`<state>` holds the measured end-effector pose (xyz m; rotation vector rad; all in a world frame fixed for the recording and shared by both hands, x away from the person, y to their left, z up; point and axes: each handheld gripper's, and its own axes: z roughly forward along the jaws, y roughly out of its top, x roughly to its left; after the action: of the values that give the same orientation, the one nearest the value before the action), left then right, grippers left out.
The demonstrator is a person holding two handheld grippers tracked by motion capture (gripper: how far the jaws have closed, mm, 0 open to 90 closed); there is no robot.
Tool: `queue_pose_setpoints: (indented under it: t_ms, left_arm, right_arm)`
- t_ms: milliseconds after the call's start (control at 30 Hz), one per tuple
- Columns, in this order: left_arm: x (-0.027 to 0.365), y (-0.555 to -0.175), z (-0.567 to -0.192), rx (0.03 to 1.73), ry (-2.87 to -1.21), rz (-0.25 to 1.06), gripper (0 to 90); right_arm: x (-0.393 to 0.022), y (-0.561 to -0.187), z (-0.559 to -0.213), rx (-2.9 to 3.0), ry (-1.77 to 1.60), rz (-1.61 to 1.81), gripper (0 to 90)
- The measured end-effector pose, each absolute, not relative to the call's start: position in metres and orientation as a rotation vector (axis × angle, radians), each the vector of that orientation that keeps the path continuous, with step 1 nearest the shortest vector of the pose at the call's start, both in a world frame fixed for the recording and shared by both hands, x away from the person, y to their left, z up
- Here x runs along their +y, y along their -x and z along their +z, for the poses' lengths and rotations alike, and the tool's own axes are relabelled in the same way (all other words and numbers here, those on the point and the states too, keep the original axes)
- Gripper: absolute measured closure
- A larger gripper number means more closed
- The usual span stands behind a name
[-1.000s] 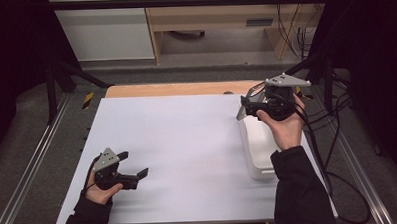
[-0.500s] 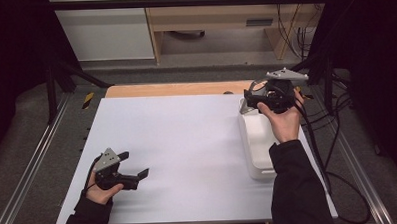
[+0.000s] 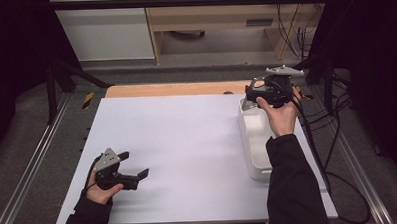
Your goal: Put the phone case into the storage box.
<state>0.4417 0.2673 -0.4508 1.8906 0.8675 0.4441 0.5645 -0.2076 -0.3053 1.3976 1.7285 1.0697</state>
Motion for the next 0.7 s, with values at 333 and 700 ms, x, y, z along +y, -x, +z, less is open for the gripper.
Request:
queue_pose_setpoints:
  t_ms: [333, 700]
  left_arm:
    - [0.267, -0.442, -0.451, 0.866, -1.894, 0.442, 0.1]
    - [0.266, -0.442, -0.453, 0.862, -1.902, 0.438, 0.1]
  right_arm:
    - [-0.213, -0.578, -0.318, 1.721, -1.438, 1.051, 12.1]
    - [-0.213, -0.592, -0.329, 1.717, -1.463, 1.02, 12.1]
